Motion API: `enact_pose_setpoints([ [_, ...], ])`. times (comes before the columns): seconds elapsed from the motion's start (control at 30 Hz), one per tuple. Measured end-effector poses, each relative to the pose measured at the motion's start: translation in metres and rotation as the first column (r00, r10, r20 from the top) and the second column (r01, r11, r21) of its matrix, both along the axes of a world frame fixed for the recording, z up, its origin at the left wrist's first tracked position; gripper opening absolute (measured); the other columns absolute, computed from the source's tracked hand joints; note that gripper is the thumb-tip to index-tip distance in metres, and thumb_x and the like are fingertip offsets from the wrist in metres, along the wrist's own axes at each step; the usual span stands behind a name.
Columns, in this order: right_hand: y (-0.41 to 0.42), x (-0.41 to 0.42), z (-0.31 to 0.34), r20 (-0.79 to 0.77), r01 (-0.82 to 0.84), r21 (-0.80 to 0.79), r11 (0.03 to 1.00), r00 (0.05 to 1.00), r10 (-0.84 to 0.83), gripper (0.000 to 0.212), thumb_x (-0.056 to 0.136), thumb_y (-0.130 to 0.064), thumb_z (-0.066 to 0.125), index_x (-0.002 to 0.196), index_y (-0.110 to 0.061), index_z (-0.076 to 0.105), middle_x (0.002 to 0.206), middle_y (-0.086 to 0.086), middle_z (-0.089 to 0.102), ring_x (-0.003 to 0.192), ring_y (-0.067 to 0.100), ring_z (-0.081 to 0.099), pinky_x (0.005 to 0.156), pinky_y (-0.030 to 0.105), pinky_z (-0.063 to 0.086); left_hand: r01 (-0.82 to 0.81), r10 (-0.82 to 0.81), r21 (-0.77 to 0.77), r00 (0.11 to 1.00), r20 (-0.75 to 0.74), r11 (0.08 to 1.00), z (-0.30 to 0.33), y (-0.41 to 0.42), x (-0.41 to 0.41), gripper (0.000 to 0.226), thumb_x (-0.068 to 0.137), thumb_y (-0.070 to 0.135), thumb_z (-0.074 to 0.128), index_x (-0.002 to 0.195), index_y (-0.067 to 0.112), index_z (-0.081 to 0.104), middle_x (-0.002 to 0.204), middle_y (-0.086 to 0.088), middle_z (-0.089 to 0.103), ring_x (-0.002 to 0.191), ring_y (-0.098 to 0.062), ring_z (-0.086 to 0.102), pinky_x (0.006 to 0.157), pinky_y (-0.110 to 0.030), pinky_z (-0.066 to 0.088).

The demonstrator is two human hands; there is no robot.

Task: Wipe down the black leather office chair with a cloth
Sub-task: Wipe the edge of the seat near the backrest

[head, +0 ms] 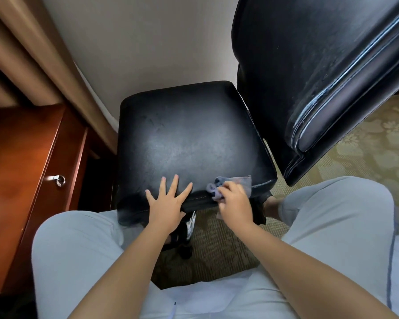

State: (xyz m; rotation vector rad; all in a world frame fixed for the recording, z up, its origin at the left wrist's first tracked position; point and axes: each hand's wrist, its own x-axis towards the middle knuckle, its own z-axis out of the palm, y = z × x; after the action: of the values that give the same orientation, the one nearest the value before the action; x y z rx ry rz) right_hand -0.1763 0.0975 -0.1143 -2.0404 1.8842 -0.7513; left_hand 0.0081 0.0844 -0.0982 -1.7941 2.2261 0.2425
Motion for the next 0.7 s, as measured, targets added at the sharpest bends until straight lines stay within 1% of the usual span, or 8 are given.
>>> enact_pose_setpoints([
  [0.1, 0.003, 0.012, -0.004, -0.056, -0.208, -0.014, 0.978, 0.977, 0.207, 0.019, 0.065, -0.001, 0.073, 0.083, -0.006, 0.07, 0.092, 0.005, 0.063, 0.079, 0.026, 0.059, 0.059, 0.03, 0.05, 0.02, -0.02, -0.002, 1.0, 0.008, 1.0, 0.001, -0.001, 0.005, 0.083, 0.093, 0.042, 0.054, 0.148, 0.041, -0.007, 0.16, 0.002, -0.013, 0.146, -0.032, -0.009, 0.109, -0.065, 0.015],
  [0.17, -0.001, 0.007, -0.005, -0.04, -0.131, 0.007, 0.991, 0.99, 0.132, 0.016, 0.07, -0.004, 0.07, 0.085, -0.006, 0.07, 0.094, 0.006, 0.062, 0.082, 0.027, 0.059, 0.058, 0.032, 0.05, 0.027, -0.027, -0.004, 1.0, 0.003, 1.0, 0.003, -0.002, 0.009, 0.082, 0.093, 0.041, 0.055, 0.151, 0.034, -0.003, 0.16, 0.005, -0.009, 0.147, -0.029, -0.006, 0.11, -0.063, 0.019],
  [0.33, -0.005, -0.015, -0.006, 0.025, 0.213, 0.053, 0.976, 0.976, -0.215, 0.026, 0.079, 0.001, 0.062, 0.103, -0.003, 0.069, 0.104, 0.01, 0.058, 0.097, 0.028, 0.053, 0.075, 0.034, 0.044, 0.045, -0.045, -0.001, 0.999, -0.008, 0.999, 0.007, 0.0, 0.011, 0.078, 0.094, 0.041, 0.053, 0.152, 0.022, 0.004, 0.16, 0.009, -0.002, 0.148, -0.023, -0.001, 0.112, -0.057, 0.023],
  [0.4, -0.001, -0.004, -0.007, 0.034, 0.144, 0.019, 0.989, 0.989, -0.144, 0.026, 0.072, 0.005, 0.065, 0.097, -0.001, 0.069, 0.102, 0.011, 0.059, 0.095, 0.029, 0.053, 0.077, 0.036, 0.046, 0.054, -0.054, -0.002, 0.998, -0.028, 0.999, 0.009, -0.001, 0.01, 0.076, 0.094, 0.039, 0.054, 0.152, 0.022, 0.008, 0.16, 0.009, 0.002, 0.148, -0.021, 0.002, 0.112, -0.054, 0.025],
  [0.47, 0.007, 0.019, -0.007, -0.001, -0.071, -0.008, 0.997, 0.998, 0.071, 0.025, 0.066, 0.003, 0.07, 0.091, -0.002, 0.069, 0.101, 0.011, 0.06, 0.091, 0.029, 0.055, 0.073, 0.035, 0.049, 0.068, -0.069, -0.024, 0.997, -0.042, 0.997, 0.01, 0.0, 0.012, 0.071, 0.095, 0.035, 0.054, 0.151, 0.021, 0.013, 0.16, 0.009, 0.006, 0.147, -0.019, 0.007, 0.112, -0.05, 0.028],
  [0.57, 0.017, 0.041, -0.007, -0.108, -0.34, 0.002, 0.941, 0.935, 0.338, 0.021, 0.064, -0.009, 0.078, 0.083, -0.008, 0.069, 0.097, 0.008, 0.063, 0.08, 0.024, 0.058, 0.059, 0.028, 0.05, 0.073, -0.077, -0.053, 0.993, -0.086, 0.996, 0.008, 0.002, 0.017, 0.065, 0.096, 0.027, 0.051, 0.151, 0.018, 0.017, 0.16, 0.007, 0.01, 0.146, -0.015, 0.012, 0.111, -0.039, 0.03],
  [0.63, 0.01, 0.026, -0.008, -0.136, -0.315, -0.006, 0.949, 0.94, 0.312, 0.015, 0.066, -0.011, 0.076, 0.079, -0.008, 0.069, 0.092, 0.007, 0.063, 0.075, 0.025, 0.06, 0.052, 0.028, 0.049, 0.051, -0.057, -0.058, 0.992, -0.109, 0.997, 0.007, 0.003, 0.024, 0.07, 0.094, 0.033, 0.055, 0.151, 0.017, 0.017, 0.16, 0.008, 0.01, 0.144, -0.012, 0.02, 0.107, -0.031, 0.035],
  [0.7, 0.006, 0.0, -0.007, -0.116, -0.182, 0.001, 0.983, 0.977, 0.181, 0.018, 0.065, -0.003, 0.075, 0.082, -0.006, 0.07, 0.091, 0.008, 0.063, 0.076, 0.027, 0.06, 0.053, 0.031, 0.05, 0.019, -0.027, -0.063, 0.99, -0.139, 0.998, 0.006, 0.004, 0.03, 0.074, 0.092, 0.041, 0.055, 0.151, 0.017, 0.018, 0.159, 0.01, 0.01, 0.139, -0.01, 0.03, 0.102, -0.027, 0.041],
])
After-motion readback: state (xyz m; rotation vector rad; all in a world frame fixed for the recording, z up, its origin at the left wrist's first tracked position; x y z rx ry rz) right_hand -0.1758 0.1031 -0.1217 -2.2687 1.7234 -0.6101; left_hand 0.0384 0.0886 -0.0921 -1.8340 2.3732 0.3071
